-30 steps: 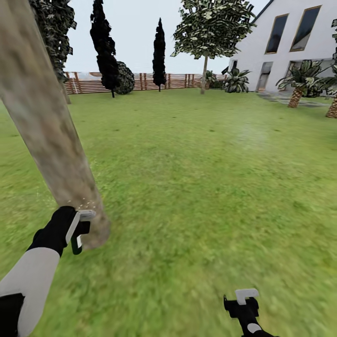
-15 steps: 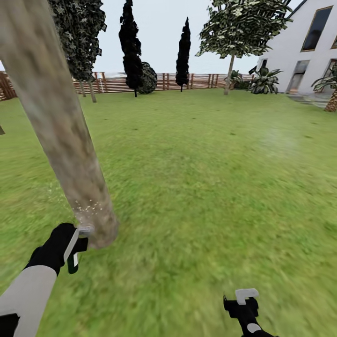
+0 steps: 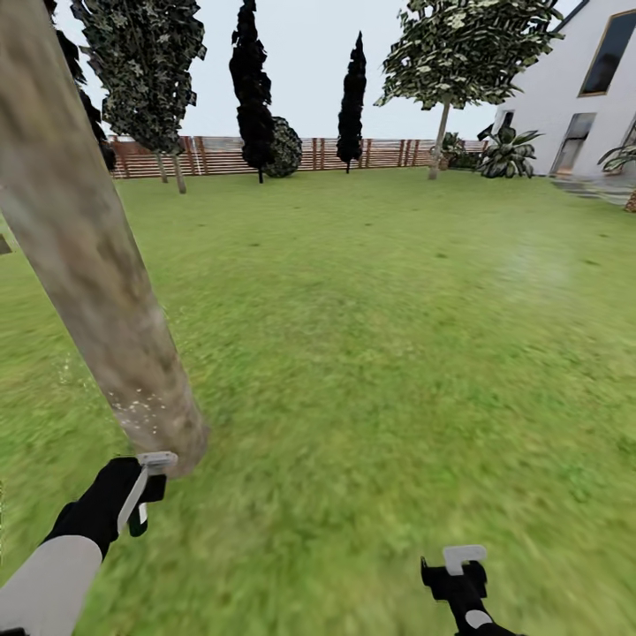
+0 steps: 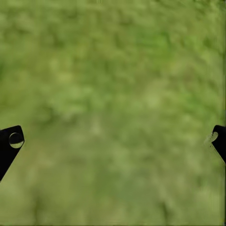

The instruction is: In the garden, pick up the pesticide atomizer on the floor and spray pesticide onto both trees until each tree trunk is fully covered.

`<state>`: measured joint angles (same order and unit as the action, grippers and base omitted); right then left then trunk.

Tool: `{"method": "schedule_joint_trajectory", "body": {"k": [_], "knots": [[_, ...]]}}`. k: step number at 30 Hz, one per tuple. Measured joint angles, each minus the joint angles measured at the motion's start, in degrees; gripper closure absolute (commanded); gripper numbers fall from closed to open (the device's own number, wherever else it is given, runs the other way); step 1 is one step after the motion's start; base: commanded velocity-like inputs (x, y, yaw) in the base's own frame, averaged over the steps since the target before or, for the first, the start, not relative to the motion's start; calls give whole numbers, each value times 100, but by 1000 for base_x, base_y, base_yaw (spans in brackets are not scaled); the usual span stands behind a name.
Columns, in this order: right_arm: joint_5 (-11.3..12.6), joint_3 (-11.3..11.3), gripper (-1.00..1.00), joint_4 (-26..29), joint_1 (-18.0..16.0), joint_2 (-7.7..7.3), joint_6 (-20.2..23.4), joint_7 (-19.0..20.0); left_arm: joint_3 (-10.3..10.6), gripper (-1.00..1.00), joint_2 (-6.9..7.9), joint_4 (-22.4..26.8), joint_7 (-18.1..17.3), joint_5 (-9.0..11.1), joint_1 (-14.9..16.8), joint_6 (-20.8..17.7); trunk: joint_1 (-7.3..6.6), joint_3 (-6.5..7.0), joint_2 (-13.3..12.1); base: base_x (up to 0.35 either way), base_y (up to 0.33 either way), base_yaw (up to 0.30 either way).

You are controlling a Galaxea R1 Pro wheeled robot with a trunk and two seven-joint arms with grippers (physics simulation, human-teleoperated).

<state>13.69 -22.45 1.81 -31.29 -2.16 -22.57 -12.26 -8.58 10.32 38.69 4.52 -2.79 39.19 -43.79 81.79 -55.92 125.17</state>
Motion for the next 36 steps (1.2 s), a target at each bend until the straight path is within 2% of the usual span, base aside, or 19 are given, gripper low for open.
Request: {"method": "schedule_joint_trajectory", "body": {"k": [4,6,8,36], "knots": [[0,0,-100,0,0,-2,0,-15,-21,100,3,-47,9,2,-3,143,-1,0,0,181,-241,268],[-3,0,-100,0,0,-2,1,-17,-145,100,-31,-37,12,14,-3,160,-1,0,0,239,-201,277],[-5,0,-100,0,0,-2,3,-17,-169,100,-38,-40,12,9,-3,161,-1,0,0,244,-198,277],[-1,0,-100,1,1,-3,3,-20,-159,100,-114,-52,16,25,-2,173,0,0,0,160,-275,261]]}}
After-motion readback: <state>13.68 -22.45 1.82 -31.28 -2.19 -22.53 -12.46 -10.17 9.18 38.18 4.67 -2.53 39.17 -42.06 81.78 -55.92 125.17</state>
